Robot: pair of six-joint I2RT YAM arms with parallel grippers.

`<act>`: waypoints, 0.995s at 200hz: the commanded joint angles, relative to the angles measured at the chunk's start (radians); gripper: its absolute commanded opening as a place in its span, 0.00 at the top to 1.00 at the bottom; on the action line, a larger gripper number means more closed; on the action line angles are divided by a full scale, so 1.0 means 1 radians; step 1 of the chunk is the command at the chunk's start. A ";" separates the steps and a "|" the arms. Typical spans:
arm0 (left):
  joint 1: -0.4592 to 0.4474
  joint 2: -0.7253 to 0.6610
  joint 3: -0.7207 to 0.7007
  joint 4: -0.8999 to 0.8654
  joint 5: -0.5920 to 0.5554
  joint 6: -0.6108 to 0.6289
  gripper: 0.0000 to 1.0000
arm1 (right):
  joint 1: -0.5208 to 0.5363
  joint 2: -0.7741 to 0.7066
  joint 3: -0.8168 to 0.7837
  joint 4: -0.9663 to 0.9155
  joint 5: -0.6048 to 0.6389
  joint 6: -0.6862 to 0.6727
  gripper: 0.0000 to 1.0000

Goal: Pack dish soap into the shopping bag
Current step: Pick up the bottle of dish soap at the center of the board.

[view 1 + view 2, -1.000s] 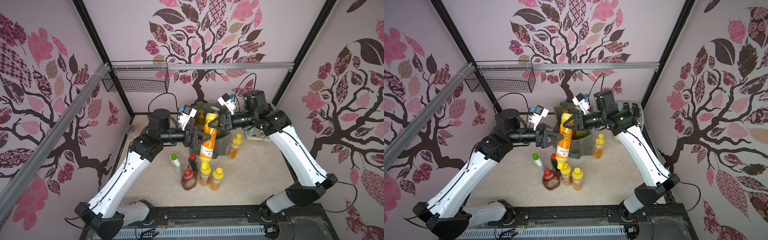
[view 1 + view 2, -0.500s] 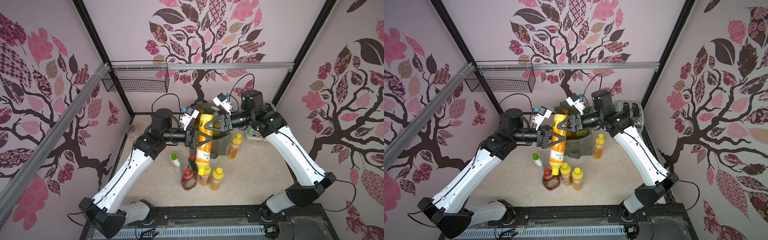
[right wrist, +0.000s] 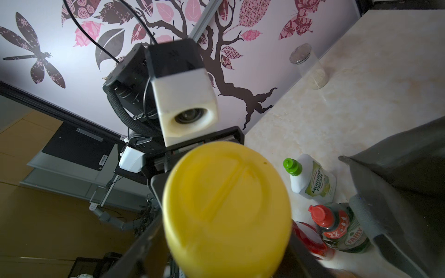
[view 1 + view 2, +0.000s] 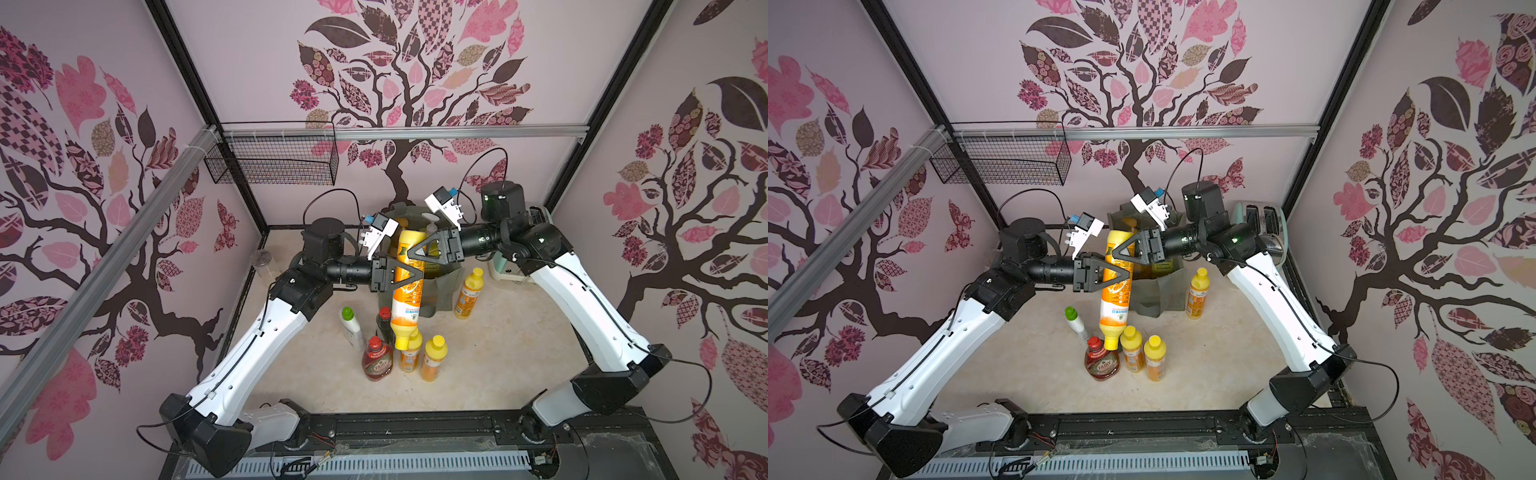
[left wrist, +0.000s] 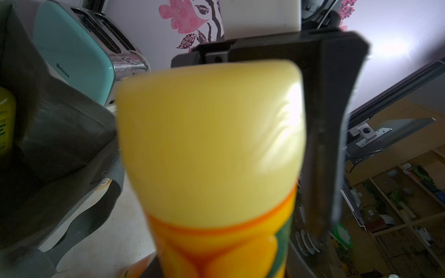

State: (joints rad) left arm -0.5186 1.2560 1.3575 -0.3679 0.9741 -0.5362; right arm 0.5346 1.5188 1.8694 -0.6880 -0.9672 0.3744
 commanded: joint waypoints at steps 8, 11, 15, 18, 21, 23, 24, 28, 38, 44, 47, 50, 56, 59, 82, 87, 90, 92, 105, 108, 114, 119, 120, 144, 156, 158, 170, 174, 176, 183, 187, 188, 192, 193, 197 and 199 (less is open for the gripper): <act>0.043 -0.028 -0.008 0.045 -0.021 -0.128 0.78 | 0.002 -0.137 -0.023 0.052 0.231 -0.095 0.00; 0.049 -0.030 -0.011 0.051 -0.023 -0.142 0.78 | 0.002 -0.161 -0.050 0.075 0.263 -0.102 0.00; 0.055 -0.034 -0.013 0.057 -0.026 -0.162 0.79 | 0.003 -0.191 -0.090 0.109 0.299 -0.110 0.00; 0.060 -0.037 -0.016 0.061 -0.027 -0.175 0.79 | 0.002 -0.224 -0.130 0.143 0.343 -0.119 0.00; 0.066 -0.039 -0.017 0.064 -0.028 -0.189 0.80 | 0.003 -0.241 -0.148 0.163 0.365 -0.125 0.00; 0.068 -0.042 -0.018 0.067 -0.029 -0.197 0.80 | 0.002 -0.258 -0.172 0.180 0.385 -0.131 0.00; 0.070 -0.042 -0.018 0.067 -0.029 -0.201 0.80 | 0.002 -0.266 -0.182 0.191 0.394 -0.133 0.00; 0.077 -0.046 -0.019 0.067 -0.029 -0.216 0.81 | 0.002 -0.299 -0.227 0.230 0.428 -0.148 0.00; 0.092 -0.052 -0.018 0.064 -0.025 -0.254 0.82 | 0.002 -0.389 -0.339 0.330 0.499 -0.195 0.00; 0.103 -0.055 -0.016 0.063 -0.019 -0.279 0.82 | 0.002 -0.438 -0.412 0.398 0.522 -0.224 0.00; 0.104 -0.054 -0.013 0.062 -0.017 -0.292 0.82 | 0.003 -0.462 -0.449 0.430 0.529 -0.236 0.00; 0.109 -0.055 -0.011 0.061 -0.015 -0.306 0.82 | 0.003 -0.487 -0.483 0.463 0.534 -0.254 0.00; 0.118 -0.056 -0.006 0.062 -0.009 -0.335 0.83 | 0.002 -0.528 -0.550 0.529 0.539 -0.288 0.00; 0.122 -0.056 -0.003 0.060 -0.007 -0.349 0.83 | 0.002 -0.548 -0.581 0.557 0.542 -0.300 0.00; 0.154 -0.051 0.014 0.070 0.026 -0.491 0.88 | 0.003 -0.598 -0.667 0.631 0.547 -0.387 0.00; 0.166 -0.052 0.011 0.093 0.044 -0.539 0.89 | 0.004 -0.592 -0.664 0.621 0.547 -0.408 0.00; 0.174 -0.051 0.008 0.110 0.057 -0.570 0.90 | 0.004 -0.588 -0.663 0.619 0.547 -0.421 0.00; 0.178 -0.050 0.005 0.118 0.067 -0.592 0.90 | 0.005 -0.585 -0.663 0.618 0.548 -0.428 0.00; 0.211 -0.053 -0.026 0.252 0.115 -0.754 0.92 | 0.009 -0.576 -0.676 0.638 0.547 -0.496 0.00; 0.211 -0.054 -0.037 0.290 0.115 -0.786 0.93 | 0.012 -0.575 -0.685 0.648 0.549 -0.513 0.00; 0.208 -0.051 -0.066 0.361 0.110 -0.851 0.93 | 0.022 -0.575 -0.705 0.674 0.558 -0.558 0.00; 0.202 -0.041 -0.091 0.397 0.105 -0.892 0.94 | 0.029 -0.576 -0.725 0.695 0.553 -0.607 0.00; 0.201 -0.040 -0.097 0.404 0.105 -0.905 0.94 | 0.029 -0.577 -0.729 0.699 0.553 -0.616 0.00; 0.219 -0.006 -0.252 0.877 0.054 -1.308 1.00 | 0.040 -0.595 -0.851 0.846 0.511 -0.791 0.00; 0.247 -0.004 -0.252 0.937 0.019 -1.369 1.00 | 0.039 -0.599 -0.891 0.892 0.479 -0.832 0.00; 0.249 -0.005 -0.249 0.935 0.015 -1.370 1.00 | 0.039 -0.601 -0.898 0.902 0.477 -0.834 0.00; 0.257 -0.007 -0.226 0.922 -0.017 -1.384 1.00 | 0.041 -0.608 -0.936 0.948 0.441 -0.863 0.00; 0.256 -0.007 -0.215 0.923 -0.026 -1.390 1.00 | 0.041 -0.607 -0.947 0.962 0.428 -0.872 0.00; 0.256 -0.007 -0.211 0.922 -0.031 -1.394 1.00 | 0.041 -0.606 -0.951 0.970 0.421 -0.873 0.00; 0.256 -0.007 -0.193 0.920 -0.046 -1.406 1.00 | 0.041 -0.605 -0.964 0.993 0.402 -0.884 0.00; 0.256 -0.007 -0.183 0.919 -0.057 -1.413 1.00 | 0.041 -0.601 -0.968 0.999 0.388 -0.897 0.00; 0.256 -0.007 -0.180 0.920 -0.059 -1.415 1.00 | 0.041 -0.601 -0.969 1.002 0.383 -0.902 0.00; 0.256 -0.007 -0.174 0.919 -0.070 -1.422 1.00 | 0.041 -0.597 -0.971 1.009 0.368 -0.912 0.00; 0.256 -0.007 -0.171 0.919 -0.072 -1.424 1.00 | 0.041 -0.596 -0.973 1.010 0.364 -0.914 0.00; 0.256 -0.007 -0.168 0.919 -0.083 -1.435 1.00 | 0.041 -0.593 -0.975 1.023 0.353 -0.916 0.00; 0.256 -0.010 -0.165 0.920 -0.090 -1.441 1.00 | 0.042 -0.591 -0.977 1.030 0.349 -0.915 0.00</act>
State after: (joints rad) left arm -0.2588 1.2873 1.0977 0.3428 0.9527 -1.8263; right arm 0.5701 0.9360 0.8902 0.1917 -0.5182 -0.4404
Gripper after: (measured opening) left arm 0.415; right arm 0.997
